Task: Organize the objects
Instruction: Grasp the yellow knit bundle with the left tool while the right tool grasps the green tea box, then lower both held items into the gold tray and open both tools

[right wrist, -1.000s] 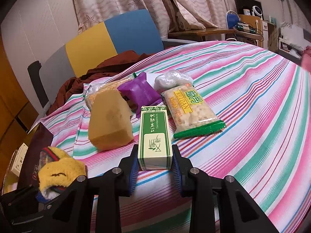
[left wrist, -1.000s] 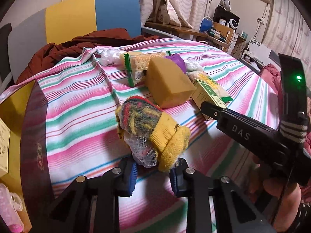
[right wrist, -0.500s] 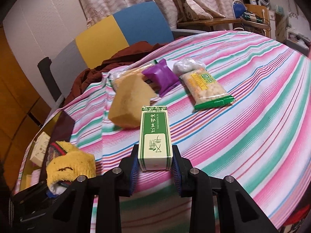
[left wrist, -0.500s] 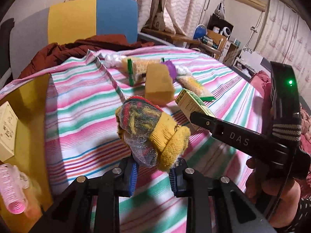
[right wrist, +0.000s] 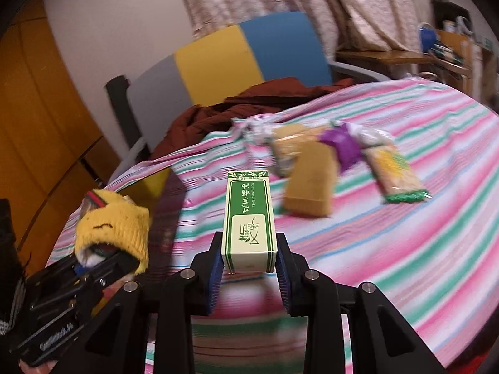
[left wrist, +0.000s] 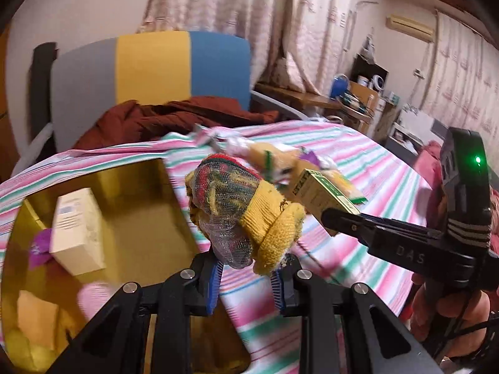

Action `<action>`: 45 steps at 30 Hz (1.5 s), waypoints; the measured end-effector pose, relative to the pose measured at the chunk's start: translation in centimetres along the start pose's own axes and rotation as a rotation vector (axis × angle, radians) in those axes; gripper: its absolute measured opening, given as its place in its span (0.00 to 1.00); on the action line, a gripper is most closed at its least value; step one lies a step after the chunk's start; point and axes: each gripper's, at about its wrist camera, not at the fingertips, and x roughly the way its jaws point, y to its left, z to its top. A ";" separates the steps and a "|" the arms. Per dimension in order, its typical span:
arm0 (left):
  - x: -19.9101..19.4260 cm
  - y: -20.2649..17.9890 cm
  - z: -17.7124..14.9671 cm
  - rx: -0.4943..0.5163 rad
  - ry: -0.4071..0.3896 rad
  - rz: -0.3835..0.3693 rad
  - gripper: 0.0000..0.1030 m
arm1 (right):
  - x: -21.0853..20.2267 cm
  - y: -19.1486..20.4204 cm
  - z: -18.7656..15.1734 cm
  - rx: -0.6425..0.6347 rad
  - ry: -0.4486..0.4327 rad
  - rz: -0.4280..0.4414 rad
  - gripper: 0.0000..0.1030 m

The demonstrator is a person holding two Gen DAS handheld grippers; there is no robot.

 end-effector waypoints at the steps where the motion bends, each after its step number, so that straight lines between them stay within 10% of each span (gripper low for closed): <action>1: -0.4 0.9 0.2 -0.011 -0.007 0.011 0.26 | 0.2 0.7 0.1 -0.012 0.005 0.014 0.30; 10: -2.4 9.3 2.2 -0.107 -0.033 0.130 0.26 | 3.6 8.8 2.1 -0.160 0.055 0.141 0.30; 21: 0.8 19.8 3.3 -0.252 0.114 0.188 0.26 | 10.4 15.3 3.9 -0.202 0.176 0.157 0.30; 26: 4.1 22.3 3.2 -0.254 0.239 0.230 0.47 | 13.2 16.3 4.4 -0.126 0.219 0.163 0.56; 31: 2.4 23.9 3.6 -0.326 0.167 0.285 0.72 | 12.3 16.2 4.0 -0.096 0.206 0.184 0.67; 39: -2.1 25.5 4.3 -0.493 -0.010 0.333 0.78 | 9.9 15.3 3.3 -0.076 0.179 0.212 0.74; 45: -3.7 23.4 4.2 -0.429 -0.033 0.397 0.78 | 9.2 15.0 2.9 -0.071 0.170 0.221 0.74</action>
